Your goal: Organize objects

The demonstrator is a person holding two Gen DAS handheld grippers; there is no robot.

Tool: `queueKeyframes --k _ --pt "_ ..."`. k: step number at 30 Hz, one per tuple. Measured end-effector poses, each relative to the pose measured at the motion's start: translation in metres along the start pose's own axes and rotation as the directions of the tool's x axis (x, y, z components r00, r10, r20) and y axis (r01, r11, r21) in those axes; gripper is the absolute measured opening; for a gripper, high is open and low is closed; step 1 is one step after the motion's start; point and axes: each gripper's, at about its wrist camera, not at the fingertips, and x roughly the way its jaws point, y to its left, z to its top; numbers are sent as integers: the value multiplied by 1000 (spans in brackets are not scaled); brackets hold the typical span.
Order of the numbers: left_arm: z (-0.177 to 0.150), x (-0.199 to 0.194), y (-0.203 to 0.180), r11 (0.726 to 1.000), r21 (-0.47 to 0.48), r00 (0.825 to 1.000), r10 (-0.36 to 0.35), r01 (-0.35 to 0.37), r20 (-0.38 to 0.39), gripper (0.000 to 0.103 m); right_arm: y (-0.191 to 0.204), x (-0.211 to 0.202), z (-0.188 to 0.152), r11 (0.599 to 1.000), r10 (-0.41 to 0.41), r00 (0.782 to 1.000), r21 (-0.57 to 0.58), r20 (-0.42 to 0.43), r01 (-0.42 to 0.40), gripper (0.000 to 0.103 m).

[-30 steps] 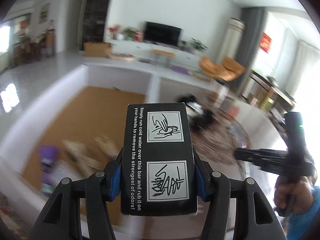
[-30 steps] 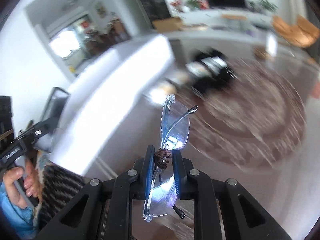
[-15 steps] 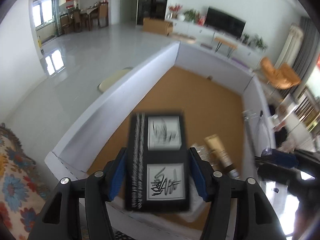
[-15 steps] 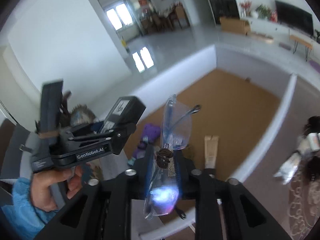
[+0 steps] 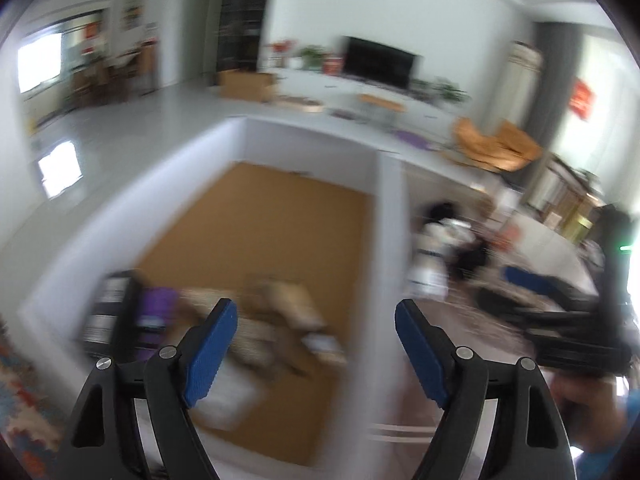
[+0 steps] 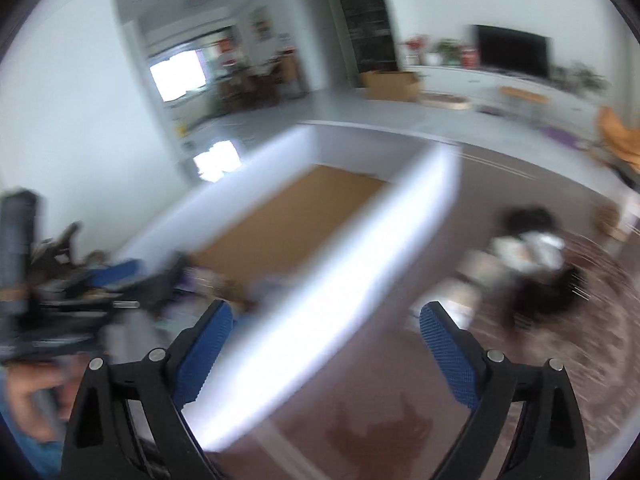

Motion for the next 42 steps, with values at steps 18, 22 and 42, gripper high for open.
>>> queueKeyframes --k 18,22,42 --pt "-101 122 -184 956 259 971 -82 140 -222 102 -226 -70 -163 831 -463 871 262 -161 490 96" --pt "-104 123 -179 962 250 977 -57 109 -208 102 -224 -66 -160 828 -474 860 238 -187 508 103" --pt "-113 137 -165 959 280 983 25 28 -184 103 -222 -66 -164 830 -470 861 236 -194 506 103"
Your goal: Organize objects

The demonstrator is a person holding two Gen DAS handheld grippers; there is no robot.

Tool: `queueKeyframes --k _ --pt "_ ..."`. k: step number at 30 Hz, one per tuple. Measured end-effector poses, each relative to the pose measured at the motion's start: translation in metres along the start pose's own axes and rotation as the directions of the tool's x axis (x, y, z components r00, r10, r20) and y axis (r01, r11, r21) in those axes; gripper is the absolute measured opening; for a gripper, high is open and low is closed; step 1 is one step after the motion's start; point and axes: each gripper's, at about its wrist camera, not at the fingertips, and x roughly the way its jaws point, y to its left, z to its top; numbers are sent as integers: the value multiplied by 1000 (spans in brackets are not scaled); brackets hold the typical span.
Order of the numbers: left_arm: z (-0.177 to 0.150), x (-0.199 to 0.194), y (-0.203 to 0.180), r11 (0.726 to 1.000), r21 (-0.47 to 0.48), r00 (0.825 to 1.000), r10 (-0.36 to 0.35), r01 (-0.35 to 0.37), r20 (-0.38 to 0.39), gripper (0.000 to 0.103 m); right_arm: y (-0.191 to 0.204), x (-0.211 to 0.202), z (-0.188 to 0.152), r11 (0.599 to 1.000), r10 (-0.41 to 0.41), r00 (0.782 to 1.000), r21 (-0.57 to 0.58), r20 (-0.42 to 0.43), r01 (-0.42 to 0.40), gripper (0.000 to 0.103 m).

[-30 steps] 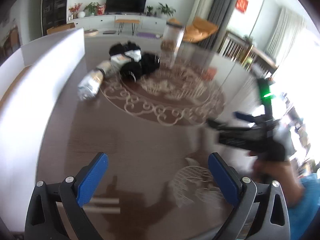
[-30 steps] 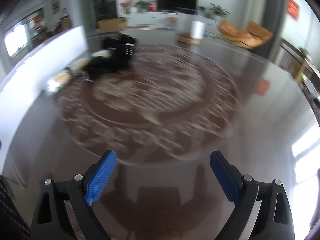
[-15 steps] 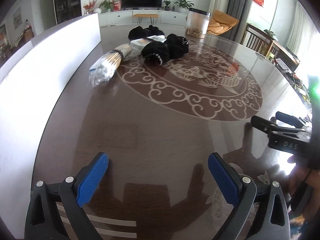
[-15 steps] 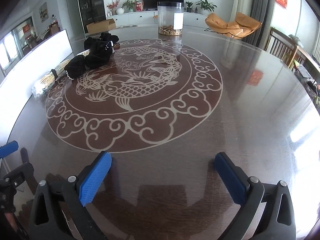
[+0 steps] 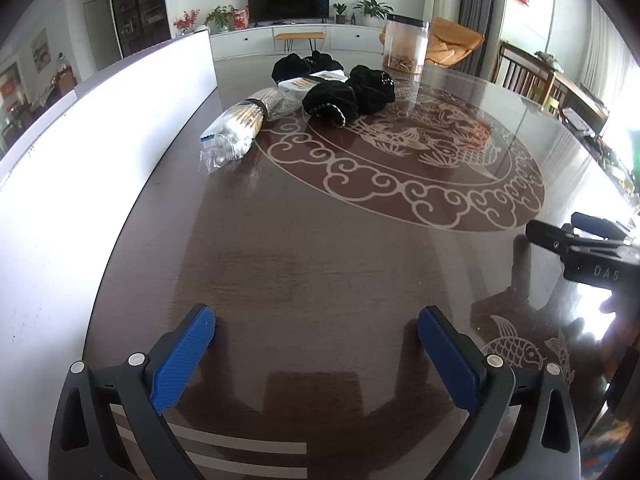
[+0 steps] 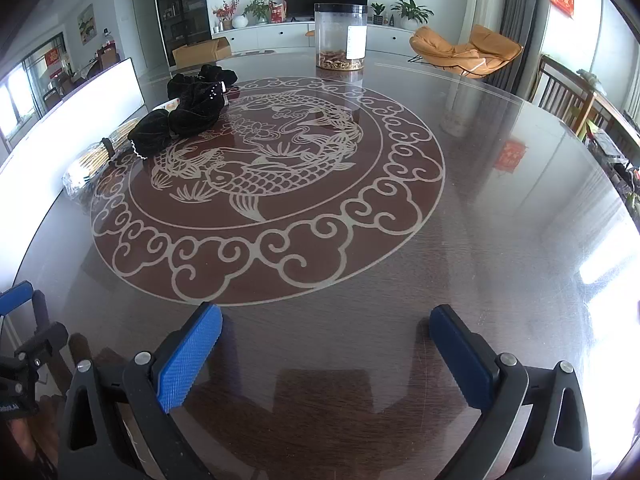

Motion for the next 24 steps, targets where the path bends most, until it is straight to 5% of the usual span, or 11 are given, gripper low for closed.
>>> queueKeyframes --k 24 --pt "-6 -3 -1 1000 0 1000 1 -1 -8 103 1 0 -2 1000 2 1000 1 0 -2 103"
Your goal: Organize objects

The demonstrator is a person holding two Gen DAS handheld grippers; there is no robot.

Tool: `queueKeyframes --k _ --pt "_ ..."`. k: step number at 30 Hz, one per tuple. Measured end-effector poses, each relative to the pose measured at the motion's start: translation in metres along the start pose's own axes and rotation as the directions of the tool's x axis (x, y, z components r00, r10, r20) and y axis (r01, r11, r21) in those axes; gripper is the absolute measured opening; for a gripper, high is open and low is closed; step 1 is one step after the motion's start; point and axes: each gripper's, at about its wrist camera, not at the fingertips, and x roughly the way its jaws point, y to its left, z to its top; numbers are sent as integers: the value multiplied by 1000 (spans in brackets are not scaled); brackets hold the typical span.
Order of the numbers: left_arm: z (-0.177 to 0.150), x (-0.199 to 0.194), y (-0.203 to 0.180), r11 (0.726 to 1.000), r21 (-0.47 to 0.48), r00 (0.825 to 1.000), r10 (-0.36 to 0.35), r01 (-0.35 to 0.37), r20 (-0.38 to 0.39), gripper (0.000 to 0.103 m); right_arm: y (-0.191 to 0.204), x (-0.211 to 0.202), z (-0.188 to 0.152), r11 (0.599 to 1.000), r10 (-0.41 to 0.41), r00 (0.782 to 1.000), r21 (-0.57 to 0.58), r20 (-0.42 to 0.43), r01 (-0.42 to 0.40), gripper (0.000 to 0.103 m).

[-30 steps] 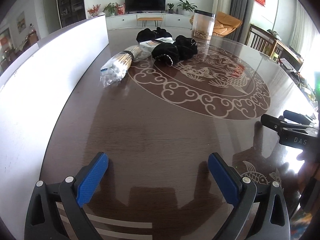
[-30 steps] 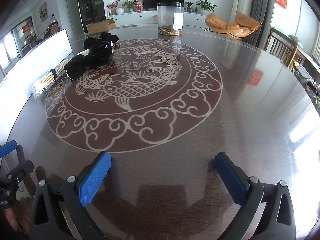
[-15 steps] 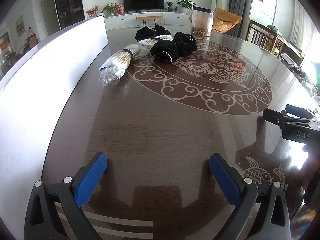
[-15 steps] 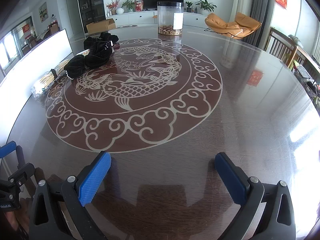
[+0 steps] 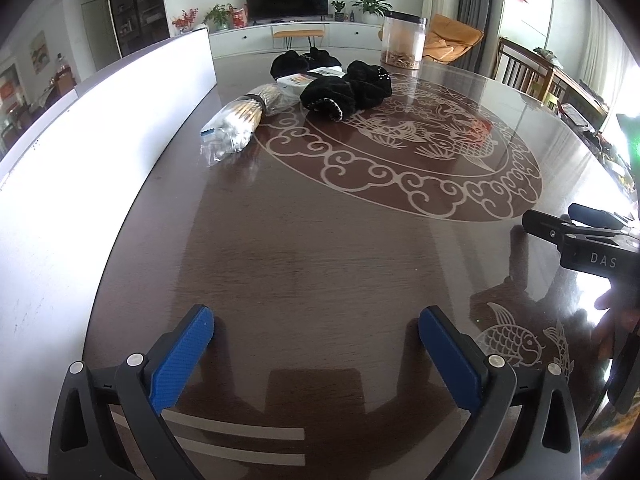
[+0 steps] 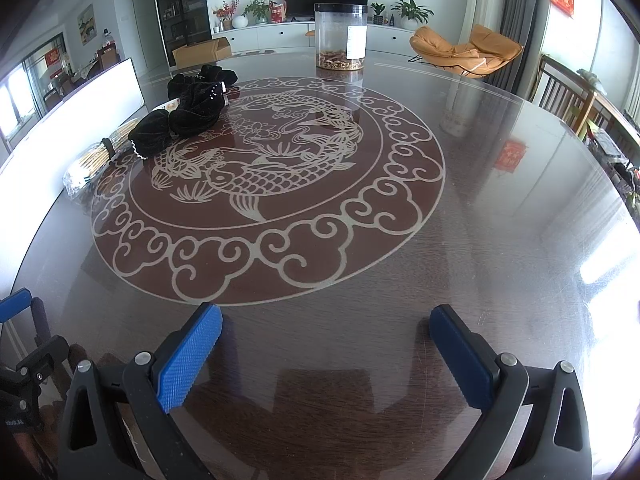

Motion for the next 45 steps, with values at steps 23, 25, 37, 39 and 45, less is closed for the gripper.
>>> queueKeyframes --k 23,25,37,39,45 --pt "-2 1 2 1000 -4 999 6 -6 32 103 2 0 0 999 -22 1000 35 -4 23 103" --pt "-2 1 2 1000 -4 999 6 -6 33 103 4 2 7 999 2 1000 33 -30 -1 103" --pt "-2 0 1 1000 -5 999 6 -6 36 103 93 64 152 933 344 937 129 -63 -335 103" --pt "-2 0 1 1000 -5 999 6 -6 36 103 114 79 173 943 322 943 114 -84 -312 103" --pt "-2 0 0 1000 -5 999 7 -7 36 103 142 107 177 981 190 970 -8 -149 -194 64"
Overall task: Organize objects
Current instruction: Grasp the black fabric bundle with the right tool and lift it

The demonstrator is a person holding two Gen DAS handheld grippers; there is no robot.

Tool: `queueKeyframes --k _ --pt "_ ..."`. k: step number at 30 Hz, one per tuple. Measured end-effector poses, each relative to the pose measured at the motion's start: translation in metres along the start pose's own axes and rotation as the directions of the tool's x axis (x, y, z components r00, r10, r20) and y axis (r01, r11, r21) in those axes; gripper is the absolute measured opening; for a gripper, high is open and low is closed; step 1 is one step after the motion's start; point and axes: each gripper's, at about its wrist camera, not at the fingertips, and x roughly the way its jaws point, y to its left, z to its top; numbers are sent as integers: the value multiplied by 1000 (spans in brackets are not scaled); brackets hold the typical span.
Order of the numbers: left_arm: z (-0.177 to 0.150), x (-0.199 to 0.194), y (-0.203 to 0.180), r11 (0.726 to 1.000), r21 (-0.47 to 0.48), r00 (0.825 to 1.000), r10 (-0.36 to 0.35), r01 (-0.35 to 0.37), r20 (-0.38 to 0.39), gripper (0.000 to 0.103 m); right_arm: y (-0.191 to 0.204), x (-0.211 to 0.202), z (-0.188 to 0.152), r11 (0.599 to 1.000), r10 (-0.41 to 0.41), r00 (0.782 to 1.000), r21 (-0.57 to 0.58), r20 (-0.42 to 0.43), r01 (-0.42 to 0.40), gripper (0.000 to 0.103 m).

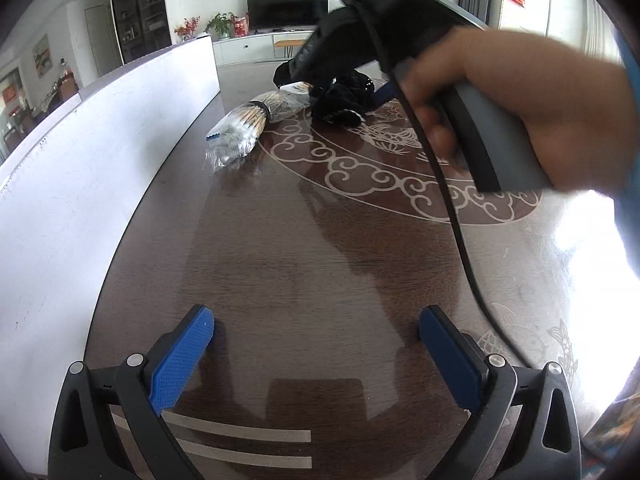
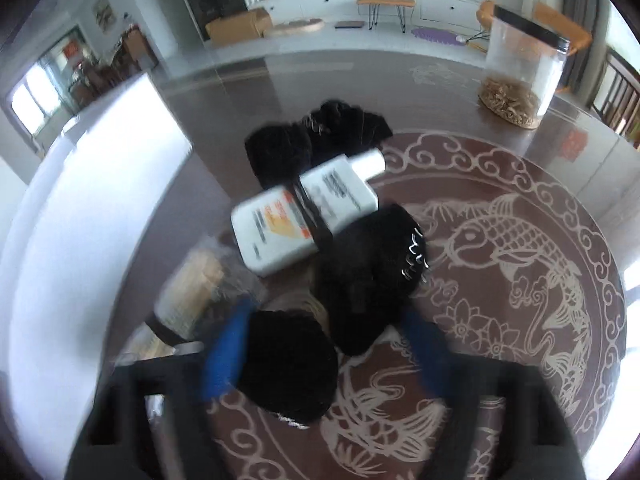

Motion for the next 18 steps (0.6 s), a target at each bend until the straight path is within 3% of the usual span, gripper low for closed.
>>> queueKeyframes --k 3,8,14,18 --pt "0 0 0 1000 0 1000 0 0 0 103 -6 -10 -20 999 13 999 -43 35 -11 57" --pt "0 0 0 1000 0 1000 0 0 1 103 -31 -44 -74 989 -7 996 -147 87 20 57" --pt "0 0 0 1000 0 1000 2 -2 2 103 -76 -87 -145 986 -29 985 -159 167 56 58" --pt "0 0 0 1000 0 1000 1 -1 2 103 -98 -99 -167 989 -50 979 -130 198 77 83"
